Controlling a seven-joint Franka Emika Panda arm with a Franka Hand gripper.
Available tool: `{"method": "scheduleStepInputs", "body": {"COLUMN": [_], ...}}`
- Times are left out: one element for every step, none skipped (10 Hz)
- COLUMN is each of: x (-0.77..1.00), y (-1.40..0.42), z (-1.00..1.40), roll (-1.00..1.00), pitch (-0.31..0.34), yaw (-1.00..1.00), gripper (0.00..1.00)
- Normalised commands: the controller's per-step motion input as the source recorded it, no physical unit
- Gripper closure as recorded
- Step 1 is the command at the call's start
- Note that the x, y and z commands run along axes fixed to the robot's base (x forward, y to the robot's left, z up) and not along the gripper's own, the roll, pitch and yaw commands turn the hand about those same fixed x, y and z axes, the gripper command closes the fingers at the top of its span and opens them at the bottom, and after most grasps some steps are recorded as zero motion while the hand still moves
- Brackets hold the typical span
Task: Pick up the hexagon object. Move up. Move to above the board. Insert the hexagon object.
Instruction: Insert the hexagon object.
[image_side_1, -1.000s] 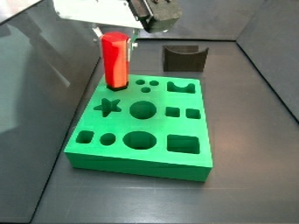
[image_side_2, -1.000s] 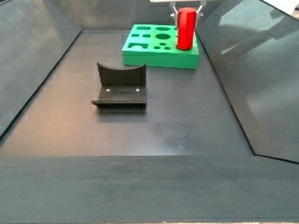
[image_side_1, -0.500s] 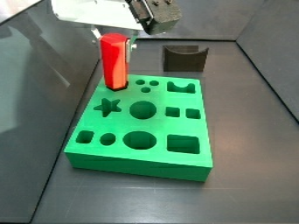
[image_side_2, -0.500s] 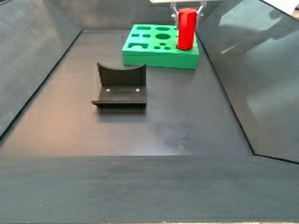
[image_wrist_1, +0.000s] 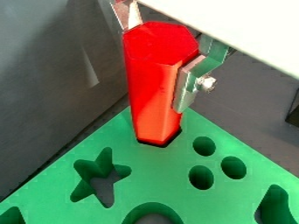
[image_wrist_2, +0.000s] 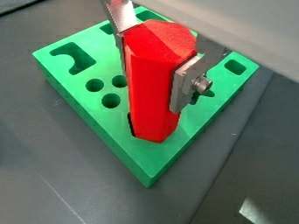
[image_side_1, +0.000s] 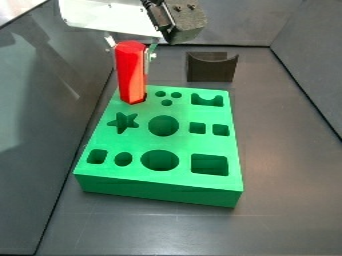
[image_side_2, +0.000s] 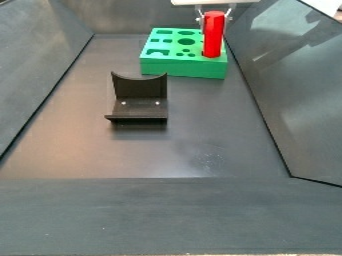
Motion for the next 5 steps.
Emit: {"method": "scheduleStepInputs", "body": {"x": [0.03, 0.02, 0.0, 0.0, 0.0], "y": [-0.09, -0.04, -0.01, 0.0, 0.0], "z": [-0.05, -0.09, -0.11, -0.14, -0.18], "roll": [-0.01, -0.03, -0.02, -0.03, -0.03], "pitch": [-0.019, -0.027, -0.044, -0.047, -0.063], "yaw": [0.0, 0.0, 0.0, 0.0, 0.0], "gripper": [1.0, 1.0, 1.0, 1.0, 1.0]}}
